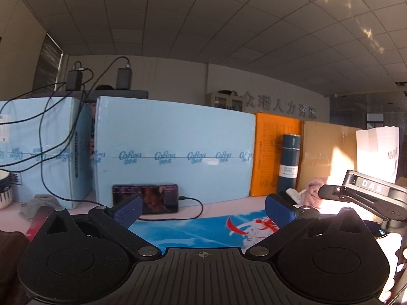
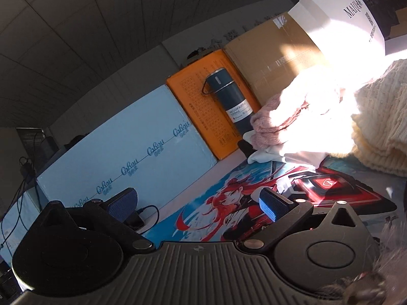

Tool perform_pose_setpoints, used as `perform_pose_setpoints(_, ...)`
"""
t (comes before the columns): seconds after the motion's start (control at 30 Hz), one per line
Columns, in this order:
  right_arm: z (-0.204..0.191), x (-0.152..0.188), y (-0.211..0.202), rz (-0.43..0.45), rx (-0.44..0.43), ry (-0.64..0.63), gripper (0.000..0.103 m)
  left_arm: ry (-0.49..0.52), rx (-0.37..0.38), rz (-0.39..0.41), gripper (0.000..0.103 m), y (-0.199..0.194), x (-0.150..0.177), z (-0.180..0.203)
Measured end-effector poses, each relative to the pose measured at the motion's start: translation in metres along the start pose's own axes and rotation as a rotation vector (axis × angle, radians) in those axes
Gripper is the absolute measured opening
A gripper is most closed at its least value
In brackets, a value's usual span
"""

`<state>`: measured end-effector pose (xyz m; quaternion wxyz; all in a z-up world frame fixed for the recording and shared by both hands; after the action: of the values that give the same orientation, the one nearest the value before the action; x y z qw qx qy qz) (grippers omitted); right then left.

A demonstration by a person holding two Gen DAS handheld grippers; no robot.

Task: Fold clothes
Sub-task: 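Turn both tools toward the brown leather jacket on the mouse mat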

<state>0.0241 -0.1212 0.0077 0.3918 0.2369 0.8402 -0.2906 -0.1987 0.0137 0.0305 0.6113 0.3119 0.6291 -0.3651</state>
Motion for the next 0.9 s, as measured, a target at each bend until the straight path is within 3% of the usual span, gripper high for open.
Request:
perform_pose_setpoints(0.17,-0.064,0.041,0.001,-0.224,-0.218,-0.082,0.103,0.05,-0.203,-0.008,0.103,-0.05,0.006,-0.053)
perform_pose_setpoints(0.33,-0.112,0.09,0.011,-0.4,-0.276,-0.166,0.103,0.173,-0.451,-0.041,0.103,-0.089,0.002,-0.101)
perform_pose_setpoints(0.47,-0.143,0.12,0.016,-0.528,-0.328,-0.2,0.103,0.328,-0.621,-0.134,0.103,-0.102,-0.003,-0.134)
perform_pose_setpoints(0.63,-0.172,0.141,0.02,-0.616,-0.378,-0.205,0.103,0.325,-0.461,-0.392,0.103,-0.074,0.02,-0.159)
perform_pose_setpoints(0.83,-0.196,0.163,0.027,-0.7,-0.399,-0.218,0.103,0.166,-0.356,-0.573,0.103,-0.046,0.058,-0.182)
perform_pose_setpoints(0.9,-0.202,0.17,0.03,-0.717,-0.401,-0.223,0.103,0.132,-0.327,-0.594,0.103,-0.044,0.069,-0.183)
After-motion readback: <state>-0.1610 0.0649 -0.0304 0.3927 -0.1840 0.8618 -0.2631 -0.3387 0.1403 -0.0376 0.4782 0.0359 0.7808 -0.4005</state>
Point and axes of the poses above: each gripper's, at about its wrist camera, not at the fingertips, and y roughly the way its jaws point, z to its right, x to its underside, the point moved 7 cm from there along y, roughly the way its jaws point, and after that the axes turned 13 degrees about x, right-handed, at the moved point
